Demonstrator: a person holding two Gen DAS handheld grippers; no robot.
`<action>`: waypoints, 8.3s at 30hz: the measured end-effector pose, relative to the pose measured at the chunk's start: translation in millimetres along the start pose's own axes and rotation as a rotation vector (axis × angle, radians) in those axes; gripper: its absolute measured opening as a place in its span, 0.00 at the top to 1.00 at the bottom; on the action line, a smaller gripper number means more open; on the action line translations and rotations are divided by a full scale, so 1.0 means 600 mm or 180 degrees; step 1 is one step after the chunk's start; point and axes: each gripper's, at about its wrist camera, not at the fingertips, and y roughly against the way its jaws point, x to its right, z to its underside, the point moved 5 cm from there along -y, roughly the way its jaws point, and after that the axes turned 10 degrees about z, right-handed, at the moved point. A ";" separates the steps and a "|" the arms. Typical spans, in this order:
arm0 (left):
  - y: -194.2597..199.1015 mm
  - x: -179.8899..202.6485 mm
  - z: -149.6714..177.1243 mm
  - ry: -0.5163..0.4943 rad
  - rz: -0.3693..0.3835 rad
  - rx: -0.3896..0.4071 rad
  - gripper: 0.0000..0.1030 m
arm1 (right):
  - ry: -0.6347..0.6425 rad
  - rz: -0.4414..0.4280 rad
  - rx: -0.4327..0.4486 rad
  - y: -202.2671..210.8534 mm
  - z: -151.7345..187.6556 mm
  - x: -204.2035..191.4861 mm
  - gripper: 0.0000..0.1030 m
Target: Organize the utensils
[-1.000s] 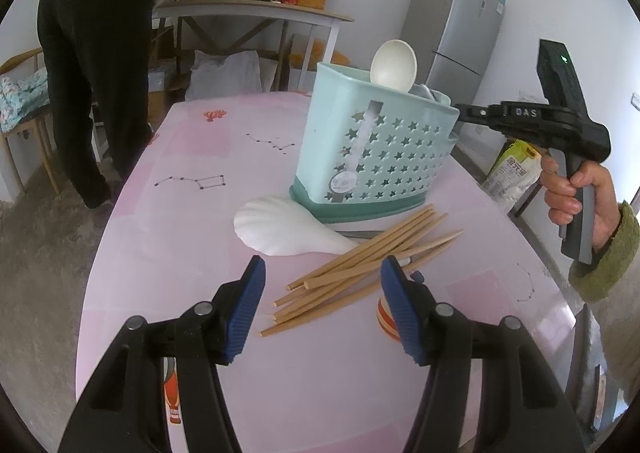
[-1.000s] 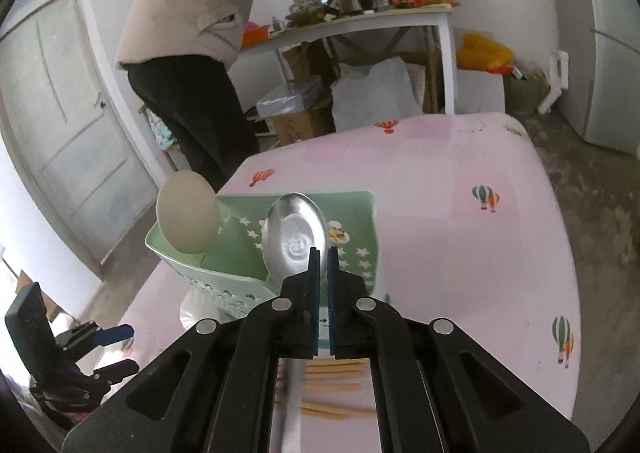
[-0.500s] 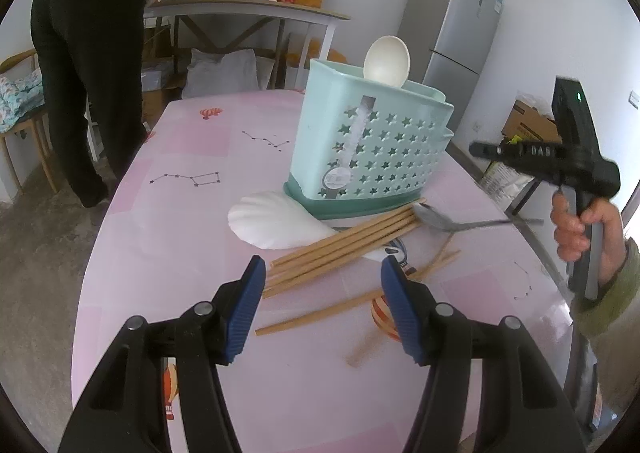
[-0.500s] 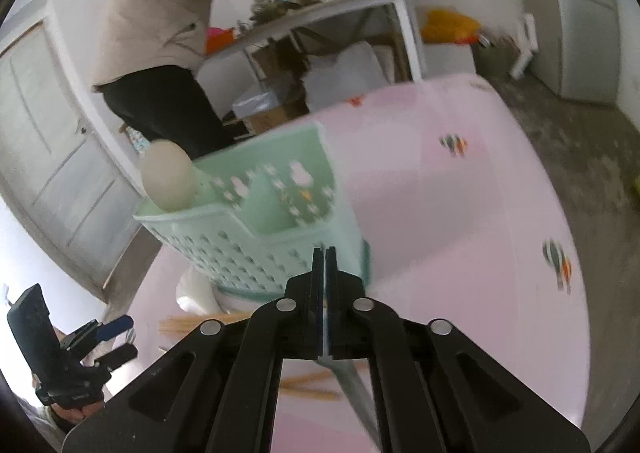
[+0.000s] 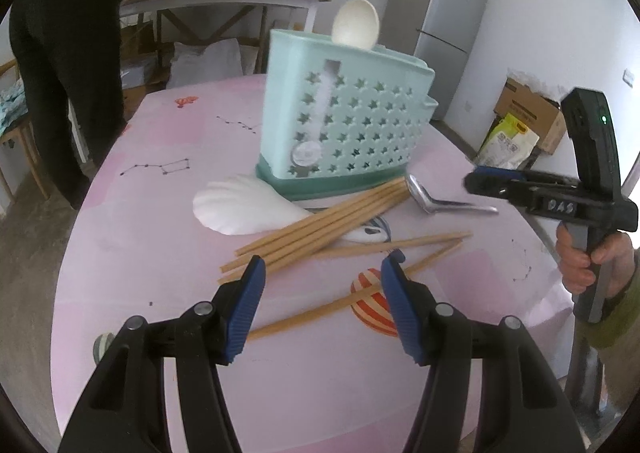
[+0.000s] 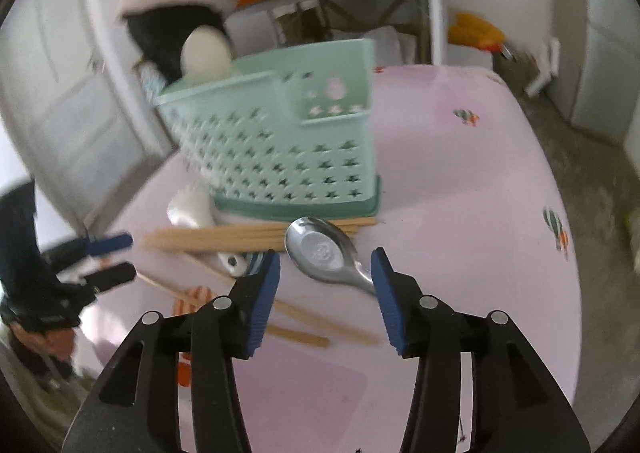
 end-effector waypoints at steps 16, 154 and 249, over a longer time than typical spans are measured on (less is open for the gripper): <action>-0.031 -0.001 0.015 -0.0101 -0.0160 -0.0098 0.44 | 0.1302 0.0769 -0.0065 -0.092 0.020 -0.067 0.89; -0.003 -0.001 0.016 -0.0003 -0.0203 -0.0031 0.43 | -0.1119 -0.1062 0.0852 0.119 -0.097 -0.043 0.53; -0.004 -0.077 -0.043 0.0392 -0.0461 0.0125 0.44 | -0.1063 -0.0780 0.0183 0.057 0.095 -0.066 0.59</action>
